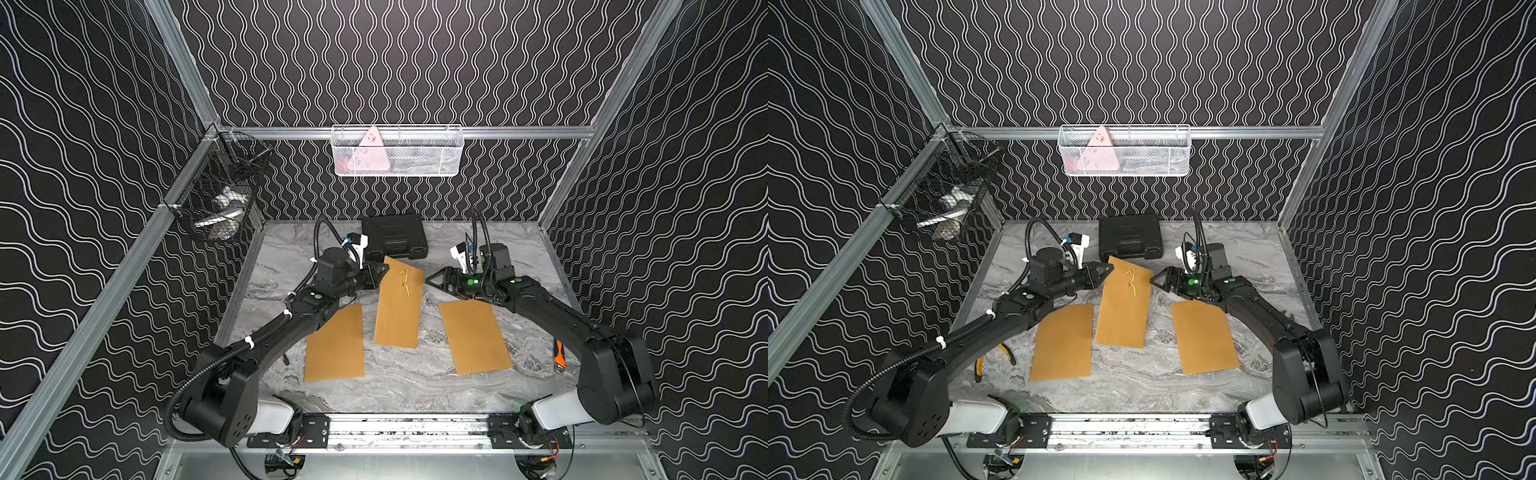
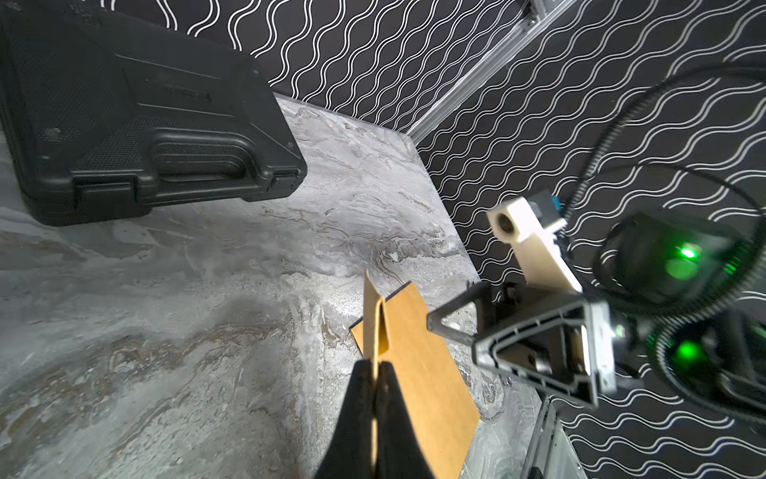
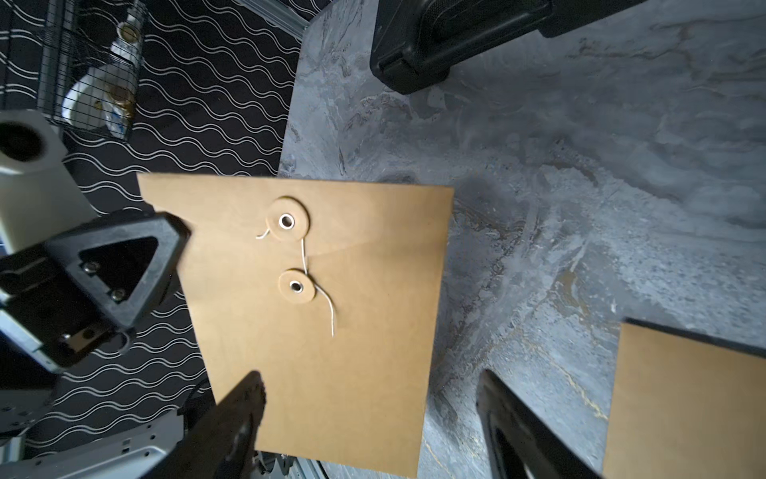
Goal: Open the file bag
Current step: Pick up the file bag from the center of the board.
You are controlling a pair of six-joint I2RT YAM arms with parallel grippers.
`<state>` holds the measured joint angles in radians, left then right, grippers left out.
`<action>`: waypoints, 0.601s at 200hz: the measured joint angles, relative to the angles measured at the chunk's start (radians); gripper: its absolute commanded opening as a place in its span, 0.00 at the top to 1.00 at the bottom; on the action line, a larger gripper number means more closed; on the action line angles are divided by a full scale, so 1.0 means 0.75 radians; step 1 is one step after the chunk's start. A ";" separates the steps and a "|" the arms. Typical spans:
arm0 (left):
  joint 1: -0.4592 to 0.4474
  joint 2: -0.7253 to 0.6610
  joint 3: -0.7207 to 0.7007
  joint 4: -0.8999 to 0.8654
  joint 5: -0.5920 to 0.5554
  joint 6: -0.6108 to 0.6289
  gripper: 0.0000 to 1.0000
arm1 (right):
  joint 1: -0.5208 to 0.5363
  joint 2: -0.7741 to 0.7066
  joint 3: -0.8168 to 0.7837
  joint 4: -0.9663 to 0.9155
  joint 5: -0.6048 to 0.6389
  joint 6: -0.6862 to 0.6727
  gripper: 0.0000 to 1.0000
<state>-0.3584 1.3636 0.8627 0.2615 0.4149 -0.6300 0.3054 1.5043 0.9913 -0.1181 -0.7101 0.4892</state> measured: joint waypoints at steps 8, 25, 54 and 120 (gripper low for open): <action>0.000 -0.011 -0.018 0.021 0.004 0.000 1.00 | -0.022 0.018 0.000 0.022 -0.036 0.002 0.19; 0.000 -0.027 -0.053 0.067 0.019 0.001 1.00 | -0.062 0.048 0.000 0.067 -0.099 0.032 0.19; 0.000 -0.038 -0.111 0.148 0.055 -0.009 1.00 | -0.087 0.076 0.000 0.136 -0.178 0.061 0.20; 0.000 -0.033 -0.182 0.342 0.122 -0.116 1.00 | -0.094 0.072 -0.032 0.227 -0.270 0.091 0.22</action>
<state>-0.3584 1.3388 0.7265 0.5179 0.5064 -0.7170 0.2348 1.5585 0.9672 0.0525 -0.9127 0.5575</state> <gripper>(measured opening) 0.043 0.786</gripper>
